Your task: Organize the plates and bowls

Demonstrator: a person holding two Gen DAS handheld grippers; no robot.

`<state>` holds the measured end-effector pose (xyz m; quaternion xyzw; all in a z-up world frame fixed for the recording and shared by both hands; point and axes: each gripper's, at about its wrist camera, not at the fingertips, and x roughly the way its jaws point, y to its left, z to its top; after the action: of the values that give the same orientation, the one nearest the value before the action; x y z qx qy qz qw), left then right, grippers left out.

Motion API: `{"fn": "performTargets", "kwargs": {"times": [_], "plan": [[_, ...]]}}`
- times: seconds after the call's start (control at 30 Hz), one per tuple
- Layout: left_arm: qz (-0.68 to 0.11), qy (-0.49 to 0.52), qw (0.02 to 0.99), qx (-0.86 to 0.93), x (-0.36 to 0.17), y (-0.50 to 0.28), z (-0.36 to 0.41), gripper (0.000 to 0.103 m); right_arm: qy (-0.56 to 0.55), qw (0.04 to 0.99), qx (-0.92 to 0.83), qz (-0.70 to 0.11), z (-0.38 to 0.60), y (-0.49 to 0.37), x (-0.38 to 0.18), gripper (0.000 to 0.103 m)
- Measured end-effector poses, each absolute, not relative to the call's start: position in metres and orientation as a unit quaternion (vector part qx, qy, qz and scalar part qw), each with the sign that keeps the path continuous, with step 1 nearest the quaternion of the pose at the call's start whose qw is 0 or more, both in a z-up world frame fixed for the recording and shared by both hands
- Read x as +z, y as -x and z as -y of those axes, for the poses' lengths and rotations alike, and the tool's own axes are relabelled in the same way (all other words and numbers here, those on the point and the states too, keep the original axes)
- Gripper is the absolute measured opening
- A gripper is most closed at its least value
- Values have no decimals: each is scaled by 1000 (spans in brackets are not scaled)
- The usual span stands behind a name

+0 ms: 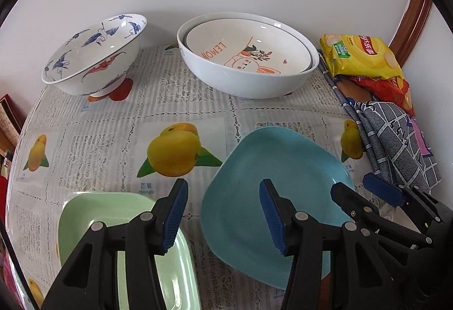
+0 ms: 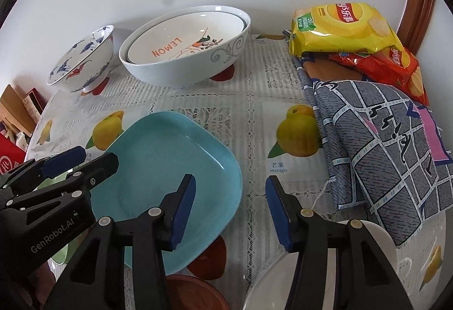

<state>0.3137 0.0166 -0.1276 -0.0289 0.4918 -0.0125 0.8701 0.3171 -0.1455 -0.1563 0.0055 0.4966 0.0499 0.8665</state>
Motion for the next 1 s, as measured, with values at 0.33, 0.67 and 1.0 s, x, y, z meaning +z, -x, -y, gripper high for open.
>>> {"fn": "performTargets", "kwargs": {"times": [0.33,0.67,1.0], "plan": [[-499,30,866,-16,-143,-326,-20,50,2,862,36,-506,142,-327,-164,43],[-509,28,860,-20,-156,-333,-17,27,29,858,5,-512,142,-333,-169,19],[-500,17,866,-17,-152,-327,-11,14,11,866,15,-500,155,-325,-163,6]]}}
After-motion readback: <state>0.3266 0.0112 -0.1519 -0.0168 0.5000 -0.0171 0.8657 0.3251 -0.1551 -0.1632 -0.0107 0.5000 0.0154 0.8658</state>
